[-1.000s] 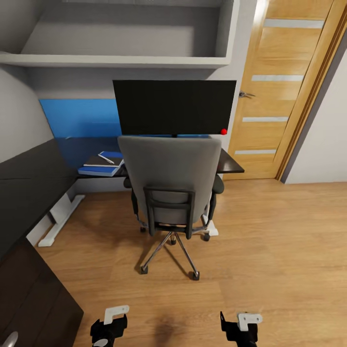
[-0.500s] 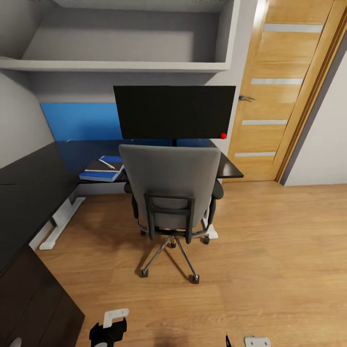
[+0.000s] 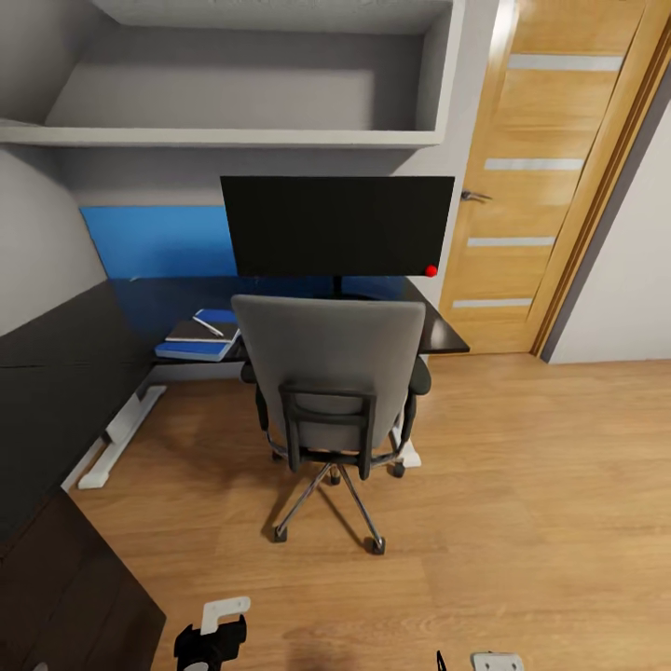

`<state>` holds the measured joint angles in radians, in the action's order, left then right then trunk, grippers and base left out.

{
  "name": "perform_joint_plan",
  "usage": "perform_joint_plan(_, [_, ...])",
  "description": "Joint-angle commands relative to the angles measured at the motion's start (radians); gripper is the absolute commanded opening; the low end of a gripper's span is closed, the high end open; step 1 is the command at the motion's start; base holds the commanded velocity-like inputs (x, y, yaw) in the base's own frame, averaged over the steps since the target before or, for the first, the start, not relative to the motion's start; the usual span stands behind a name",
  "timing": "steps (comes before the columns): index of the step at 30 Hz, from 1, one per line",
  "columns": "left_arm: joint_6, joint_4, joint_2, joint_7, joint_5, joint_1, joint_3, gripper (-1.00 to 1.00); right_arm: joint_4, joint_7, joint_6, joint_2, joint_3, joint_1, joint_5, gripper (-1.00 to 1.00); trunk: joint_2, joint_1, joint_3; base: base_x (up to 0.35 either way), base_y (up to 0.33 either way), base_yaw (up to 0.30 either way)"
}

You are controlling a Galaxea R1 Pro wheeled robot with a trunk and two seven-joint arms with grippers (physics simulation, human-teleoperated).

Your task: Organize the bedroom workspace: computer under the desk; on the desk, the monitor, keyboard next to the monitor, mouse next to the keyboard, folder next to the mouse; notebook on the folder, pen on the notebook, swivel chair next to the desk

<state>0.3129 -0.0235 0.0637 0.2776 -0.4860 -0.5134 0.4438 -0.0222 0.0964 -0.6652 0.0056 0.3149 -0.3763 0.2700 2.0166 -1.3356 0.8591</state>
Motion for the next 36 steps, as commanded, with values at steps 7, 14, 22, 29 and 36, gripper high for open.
perform_joint_plan(7, [-0.001,0.000,0.004,0.003,-0.006,0.000,0.010,1.00,-0.002,0.005,-0.004,0.001,0.008,-0.001,0.005,1.00,-0.049,0.027,-0.021,0.000,0.000,0.000])
perform_joint_plan(14, [0.000,-0.001,0.000,0.002,-0.004,0.000,0.011,1.00,-0.002,0.005,-0.004,0.001,0.008,-0.001,0.005,1.00,-0.098,0.054,-0.043,0.000,0.000,0.000])
perform_joint_plan(22, [0.005,-0.002,0.005,-0.005,-0.003,0.000,0.015,1.00,-0.002,0.005,-0.004,0.001,0.009,-0.001,0.005,1.00,-0.154,0.085,-0.068,0.000,0.000,0.000])
perform_joint_plan(29, [0.009,-0.004,0.005,-0.027,-0.003,0.000,0.016,1.00,-0.002,0.005,-0.004,0.001,0.009,-0.001,0.005,1.00,-0.203,0.111,-0.090,0.000,0.000,0.000])
perform_joint_plan(36, [0.007,-0.006,0.007,-0.028,-0.004,0.000,0.016,1.00,-0.002,0.005,-0.004,0.001,0.009,-0.001,0.005,1.00,-0.252,0.138,-0.112,0.000,0.000,0.000])
